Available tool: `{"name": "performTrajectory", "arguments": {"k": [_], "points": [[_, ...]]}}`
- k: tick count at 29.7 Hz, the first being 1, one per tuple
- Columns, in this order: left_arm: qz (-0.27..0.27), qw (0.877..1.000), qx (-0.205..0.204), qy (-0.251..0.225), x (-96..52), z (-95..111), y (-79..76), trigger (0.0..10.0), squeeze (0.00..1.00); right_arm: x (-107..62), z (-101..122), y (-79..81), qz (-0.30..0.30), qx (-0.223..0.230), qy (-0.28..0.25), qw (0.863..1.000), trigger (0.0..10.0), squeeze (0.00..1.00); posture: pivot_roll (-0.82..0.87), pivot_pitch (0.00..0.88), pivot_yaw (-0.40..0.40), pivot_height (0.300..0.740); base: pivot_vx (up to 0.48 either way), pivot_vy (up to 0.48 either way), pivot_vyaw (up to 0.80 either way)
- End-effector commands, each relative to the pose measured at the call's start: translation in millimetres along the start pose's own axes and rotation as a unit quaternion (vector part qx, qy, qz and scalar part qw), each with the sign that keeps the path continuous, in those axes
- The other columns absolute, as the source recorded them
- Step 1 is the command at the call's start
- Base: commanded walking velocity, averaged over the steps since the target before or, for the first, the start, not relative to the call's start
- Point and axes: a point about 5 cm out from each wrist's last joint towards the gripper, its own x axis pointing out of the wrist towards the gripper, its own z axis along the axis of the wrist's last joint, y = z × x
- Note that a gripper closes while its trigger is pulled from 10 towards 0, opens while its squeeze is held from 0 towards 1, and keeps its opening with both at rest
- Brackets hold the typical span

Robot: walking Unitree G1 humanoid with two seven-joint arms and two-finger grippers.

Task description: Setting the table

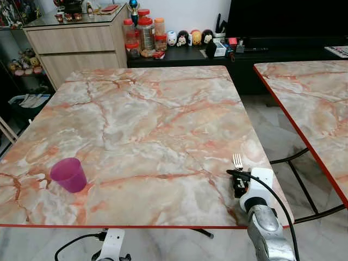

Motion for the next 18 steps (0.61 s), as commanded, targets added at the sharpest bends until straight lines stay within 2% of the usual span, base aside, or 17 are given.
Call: {"name": "performTrajectory", "arguments": {"k": [1,9,18], "points": [[-0.002,1.0,-0.001,0.004,0.2,0.1,0.6,10.0,0.0,2.8,2.8,4.7,0.009,0.001,-0.003,1.0,10.0,0.0,-0.08,0.0,0.029,0.74,0.0,0.0,0.0],[-0.004,1.0,-0.002,0.003,0.4,1.2,0.0,10.0,0.0,5.1,3.8,8.0,0.011,-0.004,0.003,1.0,10.0,0.0,-0.08,0.0,0.025,0.74,0.0,0.0,0.0],[-0.005,1.0,-0.004,0.004,0.1,-0.4,0.1,10.0,0.0,3.2,17.7,3.7,-0.013,0.008,-0.025,1.0,10.0,0.0,-0.08,0.0,0.028,0.74,0.0,0.0,0.0]]}}
